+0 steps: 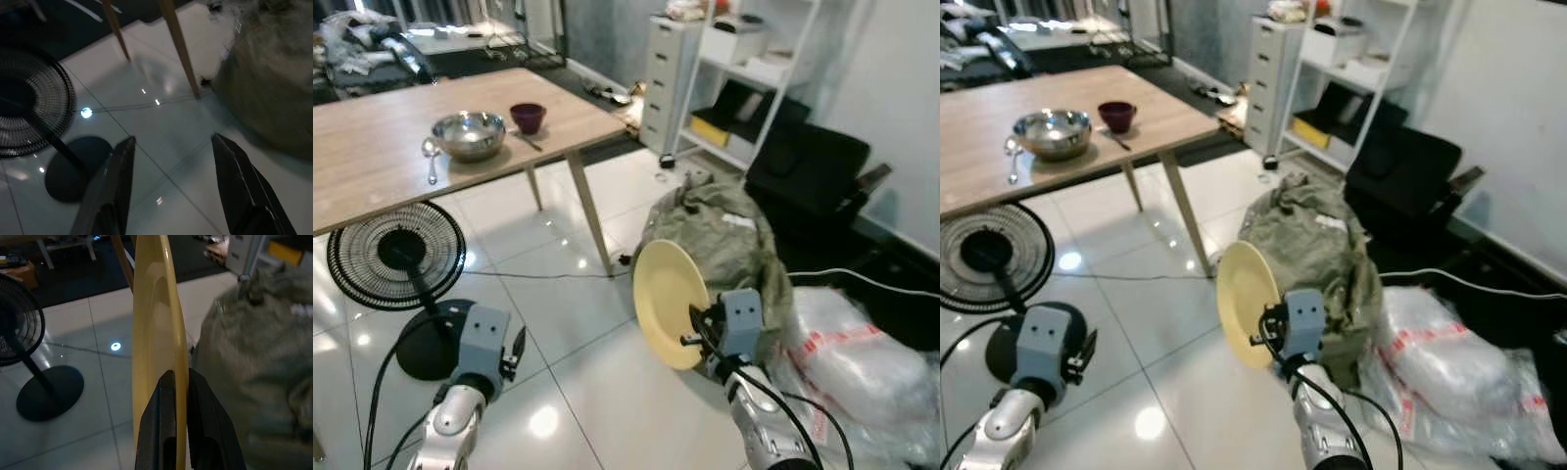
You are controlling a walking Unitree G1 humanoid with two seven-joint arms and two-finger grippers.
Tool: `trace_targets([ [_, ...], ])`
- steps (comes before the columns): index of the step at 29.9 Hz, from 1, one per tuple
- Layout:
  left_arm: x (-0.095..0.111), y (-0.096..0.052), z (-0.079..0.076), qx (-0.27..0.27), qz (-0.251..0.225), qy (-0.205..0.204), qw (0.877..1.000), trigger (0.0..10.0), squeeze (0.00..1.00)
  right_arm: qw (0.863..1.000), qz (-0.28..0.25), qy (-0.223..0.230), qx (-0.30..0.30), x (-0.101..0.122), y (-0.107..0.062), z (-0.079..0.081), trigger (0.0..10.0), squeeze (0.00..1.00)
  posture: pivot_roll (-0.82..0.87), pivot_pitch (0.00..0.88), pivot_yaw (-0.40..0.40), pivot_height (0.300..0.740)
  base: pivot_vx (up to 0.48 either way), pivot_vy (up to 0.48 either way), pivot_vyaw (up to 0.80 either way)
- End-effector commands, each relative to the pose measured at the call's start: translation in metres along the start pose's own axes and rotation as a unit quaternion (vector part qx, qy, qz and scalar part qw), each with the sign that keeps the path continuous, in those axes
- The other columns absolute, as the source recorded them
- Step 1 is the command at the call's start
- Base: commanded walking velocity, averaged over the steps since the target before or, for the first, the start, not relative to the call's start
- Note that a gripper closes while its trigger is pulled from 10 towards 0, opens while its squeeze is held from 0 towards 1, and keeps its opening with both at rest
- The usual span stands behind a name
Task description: Setting the table
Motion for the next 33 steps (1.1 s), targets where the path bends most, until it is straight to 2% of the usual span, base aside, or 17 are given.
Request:
trace_targets([
  [1, 0.013, -0.001, 0.009, 0.005, -0.019, 0.020, 1.000, 10.0, 0.00, 0.999, -0.028, 0.024, -0.003, 0.019, 0.008, 0.004, 10.0, 0.00, 0.06, 0.012, 0.018, 0.740, 0.480, 0.000, 0.00],
  [2, 0.013, -0.001, 0.009, 0.005, -0.019, 0.020, 1.000, 10.0, 0.00, 0.999, -0.028, 0.024, -0.003, 0.019, 0.008, 0.004, 10.0, 0.00, 0.06, 0.012, 0.018, 0.740, 0.480, 0.000, 0.00],
  [5, 0.041, 0.001, 0.018, 0.008, -0.063, 0.045, 0.997, 10.0, 0.00, 0.996, -0.057, 0.075, -0.005, 0.047, 0.019, 0.008, 10.0, 0.00, 0.06, 0.011, 0.019, 0.740, 0.480, 0.000, 0.00],
  [6, 0.063, 0.002, 0.026, 0.013, -0.095, 0.057, 0.994, 10.0, 0.00, 0.992, -0.066, 0.107, 0.004, 0.067, 0.030, 0.017, 10.0, 0.00, 0.07, 0.008, 0.019, 0.740, 0.480, 0.000, 0.00],
  [11, 0.088, 0.003, 0.033, 0.019, -0.131, 0.070, 0.989, 10.0, 0.00, 0.990, -0.054, 0.128, 0.022, 0.082, 0.042, 0.032, 10.0, 0.00, 0.08, 0.006, 0.017, 0.740, 0.480, 0.000, 0.00],
  [13, 0.109, 0.002, 0.036, 0.021, -0.160, 0.081, 0.984, 10.0, 0.00, 0.981, -0.044, 0.185, 0.036, 0.092, 0.050, 0.045, 10.0, 0.00, 0.09, 0.006, 0.012, 0.740, 0.480, 0.000, 0.00],
  [15, 0.117, 0.000, 0.036, 0.021, -0.170, 0.084, 0.982, 10.0, 0.00, 0.977, -0.043, 0.203, 0.036, 0.098, 0.053, 0.048, 10.0, 0.00, 0.09, 0.007, 0.012, 0.740, 0.480, 0.000, 0.00],
  [16, 0.128, -0.002, 0.035, 0.020, -0.186, 0.085, 0.979, 10.0, 0.00, 0.964, -0.037, 0.263, 0.029, 0.104, 0.058, 0.048, 10.0, 0.00, 0.09, 0.008, 0.011, 0.740, 0.480, 0.000, 0.00],
  [17, 0.128, -0.002, 0.035, 0.020, -0.186, 0.085, 0.979, 10.0, 0.00, 0.964, -0.037, 0.263, 0.029, 0.104, 0.058, 0.048, 10.0, 0.00, 0.09, 0.008, 0.011, 0.740, 0.480, 0.000, 0.00],
  [18, 0.135, -0.004, 0.034, 0.020, -0.195, 0.084, 0.977, 10.0, 0.00, 0.948, -0.035, 0.314, 0.031, 0.110, 0.061, 0.050, 10.0, 0.00, 0.09, 0.008, 0.010, 0.740, 0.480, 0.000, 0.00],
  [20, 0.143, -0.006, 0.030, 0.015, -0.205, 0.085, 0.975, 10.0, 0.00, 0.929, -0.038, 0.366, 0.034, 0.118, 0.063, 0.052, 10.0, 0.00, 0.09, 0.011, 0.009, 0.740, 0.480, 0.000, 0.00],
  [22, 0.149, -0.008, 0.026, 0.009, -0.213, 0.096, 0.972, 10.0, 0.00, 0.894, -0.042, 0.443, 0.045, 0.129, 0.065, 0.056, 10.0, 0.00, 0.10, 0.013, 0.009, 0.740, 0.480, 0.000, 0.00],
  [24, 0.150, -0.009, 0.024, 0.006, -0.215, 0.102, 0.971, 10.0, 0.00, 0.870, -0.045, 0.488, 0.055, 0.135, 0.065, 0.058, 10.0, 0.00, 0.10, 0.013, 0.008, 0.740, 0.480, 0.000, 0.00],
  [26, 0.151, -0.010, 0.022, 0.004, -0.216, 0.108, 0.970, 10.0, 0.00, 0.836, -0.033, 0.545, 0.056, 0.137, 0.066, 0.061, 10.0, 0.00, 0.10, 0.015, 0.010, 0.740, 0.480, 0.000, 0.00],
  [29, 0.152, -0.012, 0.021, 0.001, -0.217, 0.114, 0.969, 10.0, 0.00, 0.822, -0.031, 0.566, 0.055, 0.138, 0.065, 0.062, 10.0, 0.00, 0.10, 0.017, 0.009, 0.740, 0.480, 0.000, 0.00],
  [30, 0.154, -0.014, 0.019, -0.007, -0.220, 0.125, 0.967, 10.0, 0.00, 0.794, -0.039, 0.606, 0.031, 0.137, 0.065, 0.056, 10.0, 0.00, 0.10, 0.018, 0.009, 0.740, 0.480, 0.000, 0.00],
  [33, 0.155, -0.017, 0.016, -0.015, -0.221, 0.133, 0.966, 10.0, 0.00, 0.769, -0.054, 0.637, 0.024, 0.139, 0.064, 0.052, 10.0, 0.00, 0.10, 0.020, 0.008, 0.740, 0.480, 0.000, 0.00],
])
Point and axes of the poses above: a point about 5 cm out from each wrist's last joint towards the gripper, its own y axis pointing out of the wrist towards the gripper, its own x axis along the axis of the wrist's last joint, z = x × y, the point moved 5 cm from there along y, pointing out of the wrist towards the gripper, and after that the axes turned 3 degrees about y, right-handed, at the moved point
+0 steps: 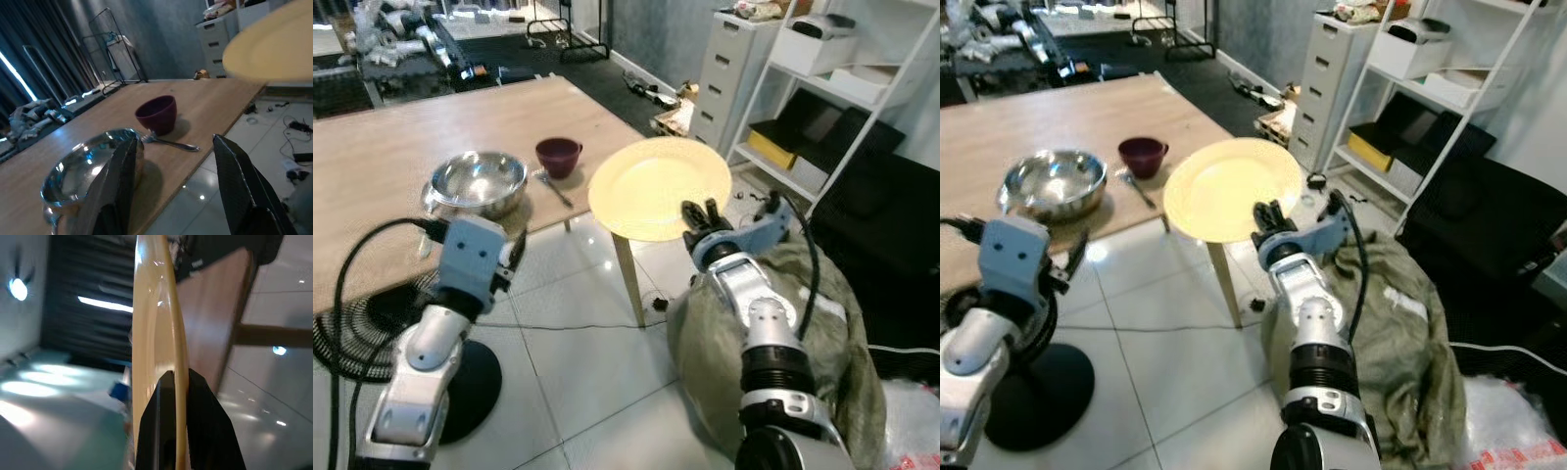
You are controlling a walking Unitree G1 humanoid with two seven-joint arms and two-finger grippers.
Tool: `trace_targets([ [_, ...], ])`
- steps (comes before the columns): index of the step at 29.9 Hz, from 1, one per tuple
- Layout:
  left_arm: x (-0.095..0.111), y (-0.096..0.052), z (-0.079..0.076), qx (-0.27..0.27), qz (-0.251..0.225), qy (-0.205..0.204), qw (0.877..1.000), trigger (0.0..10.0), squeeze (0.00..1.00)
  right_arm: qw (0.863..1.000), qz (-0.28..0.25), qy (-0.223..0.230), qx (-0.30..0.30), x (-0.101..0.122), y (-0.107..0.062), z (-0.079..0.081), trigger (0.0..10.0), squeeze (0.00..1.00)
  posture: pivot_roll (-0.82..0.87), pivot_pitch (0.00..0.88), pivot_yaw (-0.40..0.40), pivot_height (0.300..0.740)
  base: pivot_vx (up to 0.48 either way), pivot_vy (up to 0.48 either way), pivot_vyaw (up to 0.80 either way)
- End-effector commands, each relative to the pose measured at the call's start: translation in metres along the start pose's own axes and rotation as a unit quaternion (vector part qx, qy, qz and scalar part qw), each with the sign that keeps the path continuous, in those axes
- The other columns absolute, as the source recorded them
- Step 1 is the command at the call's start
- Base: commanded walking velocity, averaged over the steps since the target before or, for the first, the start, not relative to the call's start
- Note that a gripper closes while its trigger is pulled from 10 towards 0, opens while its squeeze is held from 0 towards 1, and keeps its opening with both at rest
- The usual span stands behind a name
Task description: Setting the table
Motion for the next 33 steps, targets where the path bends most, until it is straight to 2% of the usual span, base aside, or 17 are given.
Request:
trace_targets([
  [1, -0.002, -0.004, 0.000, -0.008, 0.010, 0.010, 1.000, 10.0, 0.00, 0.998, 0.022, 0.064, 0.017, -0.031, 0.001, 0.014, 10.0, 0.00, 0.10, 0.020, 0.008, 0.740, 0.480, 0.000, 0.00],
  [6, 0.004, -0.008, -0.010, -0.026, 0.003, 0.019, 0.999, 10.0, 0.00, 0.996, 0.020, 0.086, 0.007, -0.039, 0.001, 0.014, 10.0, 0.00, 0.11, 0.024, 0.007, 0.740, 0.480, 0.000, 0.00],
  [8, 0.005, -0.008, -0.011, -0.027, 0.003, 0.018, 0.999, 10.0, 0.00, 0.996, 0.006, 0.088, -0.001, -0.037, 0.002, 0.012, 10.0, 0.00, 0.11, 0.025, 0.006, 0.740, 0.480, 0.000, 0.00],
  [14, 0.008, -0.009, -0.013, -0.028, 0.003, 0.018, 0.999, 10.0, 0.00, 0.996, 0.010, 0.088, -0.010, -0.038, 0.005, 0.011, 10.0, 0.00, 0.12, 0.027, 0.003, 0.740, 0.480, 0.000, 0.00],
  [20, 0.009, -0.011, -0.015, -0.035, 0.004, 0.023, 0.999, 10.0, 0.00, 0.998, 0.041, 0.056, -0.001, -0.046, 0.003, 0.010, 10.0, 0.00, 0.12, 0.030, 0.001, 0.740, 0.480, 0.000, 0.00],
  [21, 0.010, -0.012, -0.018, -0.049, 0.002, 0.035, 0.998, 10.0, 0.00, 0.999, 0.037, 0.009, -0.005, -0.044, 0.000, 0.004, 10.0, 0.00, 0.12, 0.030, 0.000, 0.740, 0.480, 0.000, 0.00],
  [22, 0.009, -0.013, -0.022, -0.064, 0.004, 0.040, 0.997, 10.0, 0.00, 0.999, 0.041, 0.000, -0.013, -0.042, -0.002, -0.003, 10.0, 0.00, 0.12, 0.033, -0.003, 0.740, 0.480, 0.000, 0.00],
  [25, 0.008, -0.017, -0.031, -0.103, 0.013, 0.037, 0.994, 10.0, 0.00, 0.999, 0.039, -0.004, -0.029, -0.034, -0.007, -0.017, 10.0, 0.00, 0.12, 0.036, -0.001, 0.740, 0.475, 0.000, 0.00],
  [26, 0.008, -0.017, -0.031, -0.103, 0.013, 0.037, 0.994, 10.0, 0.00, 0.999, 0.039, -0.004, -0.029, -0.034, -0.007, -0.017, 10.0, 0.00, 0.12, 0.036, -0.001, 0.740, 0.465, 0.000, 0.00],
  [28, 0.012, -0.019, -0.037, -0.133, 0.010, 0.022, 0.991, 10.0, 0.00, 0.999, 0.030, -0.021, -0.035, -0.027, -0.009, -0.026, 10.0, 0.00, 0.12, 0.036, -0.001, 0.740, 0.313, 0.000, 0.00],
  [30, 0.024, -0.024, -0.044, -0.186, -0.001, -0.009, 0.982, 10.0, 0.00, 0.999, 0.015, -0.031, -0.040, -0.017, -0.012, -0.033, 10.0, 0.00, 0.12, 0.040, 0.003, 0.740, 0.000, 0.000, 0.00],
  [33, 0.038, -0.030, -0.047, -0.239, -0.015, -0.027, 0.971, 10.0, 0.00, 0.999, -0.001, -0.032, -0.038, -0.007, -0.014, -0.035, 10.0, 0.00, 0.12, 0.042, 0.007, 0.740, 0.000, 0.000, 0.00],
])
Point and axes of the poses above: a point about 5 cm out from each wrist's last joint towards the gripper, its own y axis pointing out of the wrist towards the gripper, its own x axis along the axis of the wrist's last joint, z = x × y, the point moved 5 cm from there along y, pointing out of the wrist towards the gripper, and after that the axes turned 3 degrees about y, right-handed, at the moved point
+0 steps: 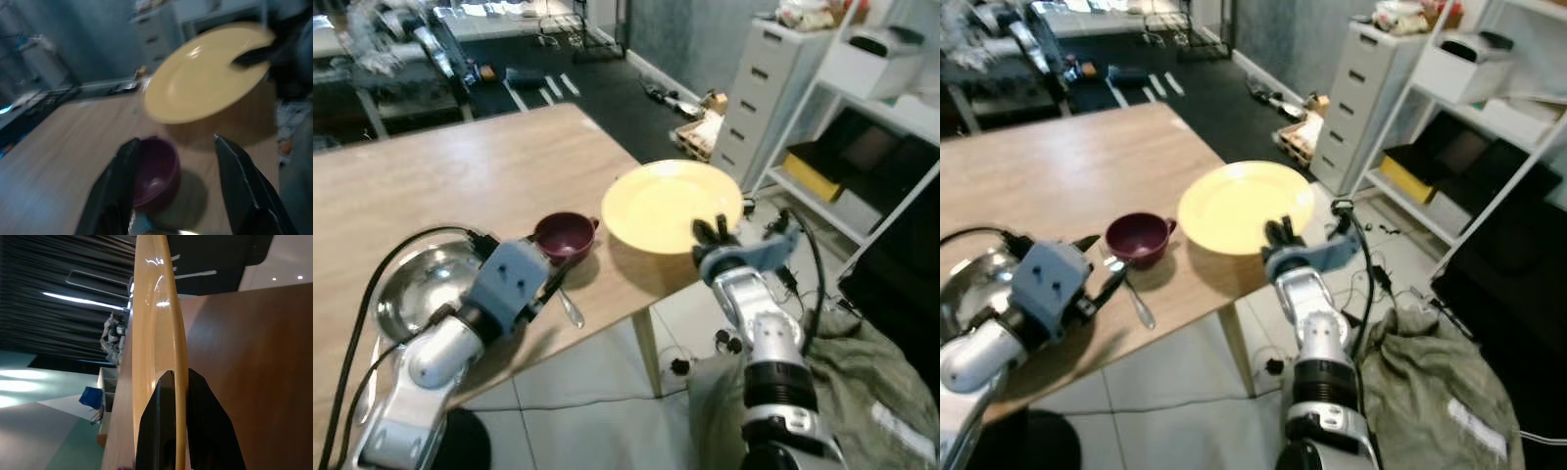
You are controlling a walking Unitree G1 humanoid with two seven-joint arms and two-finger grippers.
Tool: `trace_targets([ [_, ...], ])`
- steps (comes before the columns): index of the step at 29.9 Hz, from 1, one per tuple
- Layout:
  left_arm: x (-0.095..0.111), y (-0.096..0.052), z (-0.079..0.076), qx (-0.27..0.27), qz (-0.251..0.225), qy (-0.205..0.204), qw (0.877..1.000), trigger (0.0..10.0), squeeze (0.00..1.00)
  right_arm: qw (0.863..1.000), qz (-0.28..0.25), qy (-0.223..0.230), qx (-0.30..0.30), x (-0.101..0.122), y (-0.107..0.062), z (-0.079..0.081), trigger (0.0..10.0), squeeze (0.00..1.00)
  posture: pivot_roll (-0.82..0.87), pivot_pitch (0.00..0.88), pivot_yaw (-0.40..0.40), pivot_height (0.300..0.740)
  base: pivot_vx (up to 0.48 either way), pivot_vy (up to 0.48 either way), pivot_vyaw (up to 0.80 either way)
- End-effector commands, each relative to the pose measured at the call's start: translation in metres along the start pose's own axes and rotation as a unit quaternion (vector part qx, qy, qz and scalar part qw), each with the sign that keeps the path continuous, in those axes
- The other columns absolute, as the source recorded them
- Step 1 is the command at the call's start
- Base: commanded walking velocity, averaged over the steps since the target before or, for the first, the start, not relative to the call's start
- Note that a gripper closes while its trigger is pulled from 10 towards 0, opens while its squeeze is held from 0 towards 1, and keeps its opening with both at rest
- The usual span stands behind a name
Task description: Setting the table
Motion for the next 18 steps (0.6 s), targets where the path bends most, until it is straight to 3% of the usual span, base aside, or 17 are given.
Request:
trace_targets([
  [1, 0.005, -0.003, -0.005, -0.040, -0.002, -0.020, 0.999, 10.0, 0.00, 1.000, -0.006, 0.009, 0.011, 0.000, -0.001, 0.002, 10.0, 0.00, 0.12, 0.042, 0.007, 0.740, 0.000, 0.000, 0.00],
  [4, 0.018, -0.009, -0.008, -0.104, -0.009, -0.015, 0.994, 10.0, 0.00, 1.000, -0.015, 0.015, 0.017, 0.007, -0.001, 0.003, 10.0, 0.00, 0.12, 0.043, 0.012, 0.740, 0.000, 0.000, 0.00],
  [9, 0.022, -0.015, -0.010, -0.151, -0.003, 0.003, 0.988, 10.0, 0.00, 1.000, -0.009, 0.012, 0.017, 0.007, -0.001, 0.002, 10.0, 0.00, 0.13, 0.042, 0.009, 0.740, 0.000, 0.000, 0.00],
  [14, 0.012, -0.036, 0.000, -0.203, 0.067, -0.025, 0.977, 10.0, 0.00, 1.000, 0.002, -0.018, -0.005, 0.004, -0.007, -0.019, 10.0, 0.00, 0.13, 0.041, 0.008, 0.740, 0.000, 0.000, 0.00],
  [17, 0.007, -0.037, 0.013, -0.173, 0.085, -0.036, 0.981, 10.0, 0.00, 1.000, 0.012, -0.022, -0.010, 0.000, -0.010, -0.026, 10.0, 0.00, 0.13, 0.041, 0.008, 0.740, 0.000, 0.000, 0.00],
  [18, -0.001, -0.038, 0.029, -0.130, 0.104, -0.049, 0.985, 10.0, 0.00, 0.999, 0.021, -0.026, -0.016, -0.004, -0.014, -0.034, 10.0, 0.00, 0.13, 0.040, 0.007, 0.740, 0.000, 0.000, 0.00],
])
Point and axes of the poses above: a point about 5 cm out from each wrist's last joint towards the gripper, its own y axis pointing out of the wrist towards the gripper, its own x axis along the axis of the wrist's last joint, z = x × y, the point moved 5 cm from there along y, pointing out of the wrist towards the gripper, and after that the axes turned 3 degrees about y, right-handed, at the moved point
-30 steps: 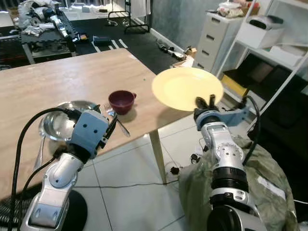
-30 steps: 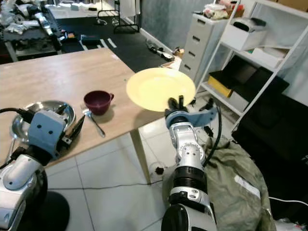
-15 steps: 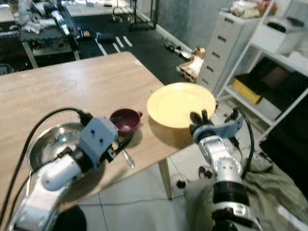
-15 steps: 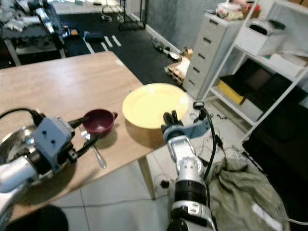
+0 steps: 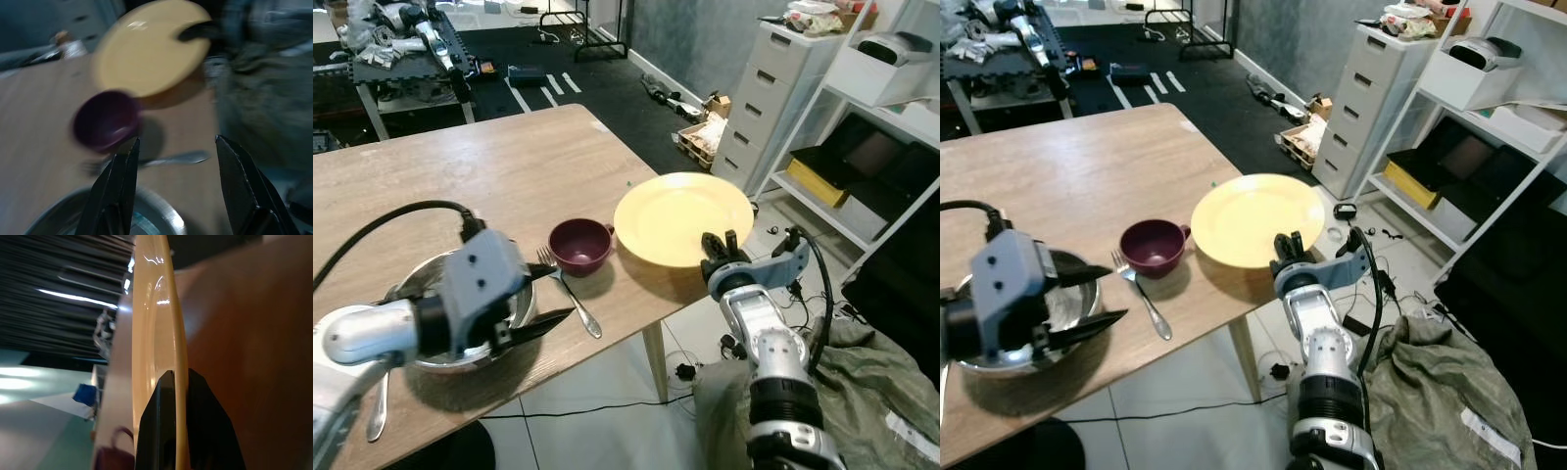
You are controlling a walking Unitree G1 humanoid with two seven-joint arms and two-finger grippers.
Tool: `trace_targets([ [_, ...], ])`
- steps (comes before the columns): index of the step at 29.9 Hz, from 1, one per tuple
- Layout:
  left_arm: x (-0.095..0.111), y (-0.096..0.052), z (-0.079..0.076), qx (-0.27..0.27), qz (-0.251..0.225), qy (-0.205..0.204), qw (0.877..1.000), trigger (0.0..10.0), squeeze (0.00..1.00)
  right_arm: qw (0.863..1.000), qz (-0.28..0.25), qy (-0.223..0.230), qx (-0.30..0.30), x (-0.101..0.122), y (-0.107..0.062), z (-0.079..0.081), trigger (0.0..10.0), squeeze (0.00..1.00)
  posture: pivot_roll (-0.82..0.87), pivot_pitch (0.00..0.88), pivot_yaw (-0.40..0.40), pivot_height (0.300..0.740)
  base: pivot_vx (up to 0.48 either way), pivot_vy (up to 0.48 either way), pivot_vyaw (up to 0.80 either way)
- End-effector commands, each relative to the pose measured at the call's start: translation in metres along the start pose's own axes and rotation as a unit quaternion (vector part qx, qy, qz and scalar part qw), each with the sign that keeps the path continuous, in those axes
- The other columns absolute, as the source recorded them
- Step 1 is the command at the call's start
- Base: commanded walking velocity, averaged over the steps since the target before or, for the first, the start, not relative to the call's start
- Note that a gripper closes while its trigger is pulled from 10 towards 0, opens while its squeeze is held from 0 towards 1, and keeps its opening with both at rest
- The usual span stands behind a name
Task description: Setting the table
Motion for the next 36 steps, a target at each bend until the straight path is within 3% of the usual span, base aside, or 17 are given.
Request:
trace_targets([
  [1, -0.015, -0.008, 0.015, 0.041, 0.027, -0.029, 0.998, 10.0, 0.00, 1.000, 0.019, -0.010, -0.012, -0.009, -0.005, -0.012, 10.0, 0.00, 0.14, 0.043, 0.004, 0.740, 0.000, 0.000, 0.00],
  [5, -0.019, -0.009, 0.014, 0.042, 0.034, -0.026, 0.998, 10.0, 0.00, 0.999, 0.026, -0.003, -0.022, -0.013, -0.006, -0.019, 10.0, 0.00, 0.14, 0.042, 0.005, 0.740, 0.000, 0.000, 0.00],
  [7, -0.020, -0.008, 0.006, 0.032, 0.035, -0.030, 0.998, 10.0, 0.00, 0.999, 0.027, 0.018, -0.027, -0.019, -0.005, -0.024, 10.0, 0.00, 0.14, 0.041, 0.003, 0.740, 0.000, 0.000, 0.00],
  [15, -0.017, -0.005, -0.001, 0.027, 0.035, -0.040, 0.998, 10.0, 0.00, 0.999, 0.039, 0.019, -0.022, -0.029, -0.001, -0.020, 10.0, 0.00, 0.14, 0.038, 0.000, 0.740, 0.000, 0.000, 0.00],
  [16, -0.018, -0.003, -0.003, 0.028, 0.034, -0.041, 0.998, 10.0, 0.00, 0.999, 0.039, 0.012, -0.014, -0.030, 0.000, -0.017, 10.0, 1.00, 0.14, 0.036, -0.001, 0.740, 0.000, 0.000, 0.00],
  [30, -0.018, 0.003, -0.008, 0.029, 0.030, -0.046, 0.998, 10.0, 0.00, 1.000, 0.017, -0.019, 0.001, -0.015, -0.001, -0.012, 10.0, 1.00, 0.13, 0.043, 0.003, 0.740, 0.000, 0.000, 0.00],
  [31, -0.018, 0.003, -0.008, 0.029, 0.029, -0.046, 0.998, 10.0, 0.00, 1.000, 0.016, -0.017, 0.002, -0.013, -0.002, -0.012, 10.0, 0.00, 0.13, 0.044, 0.003, 0.740, 0.000, 0.000, 0.00],
  [36, -0.017, 0.005, -0.008, 0.028, 0.026, -0.047, 0.998, 10.0, 0.00, 0.999, 0.015, -0.042, -0.004, -0.008, -0.004, -0.016, 10.0, 0.00, 0.12, 0.047, 0.001, 0.740, 0.000, 0.000, 0.00],
])
Point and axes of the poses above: a point about 5 cm out from each wrist's last joint towards the gripper, its own y axis pointing out of the wrist towards the gripper, its own x axis along the axis of the wrist's last joint, z = x × y, the point moved 5 cm from there along y, pointing out of the wrist towards the gripper, and after that the axes turned 3 degrees about y, right-handed, at the moved point
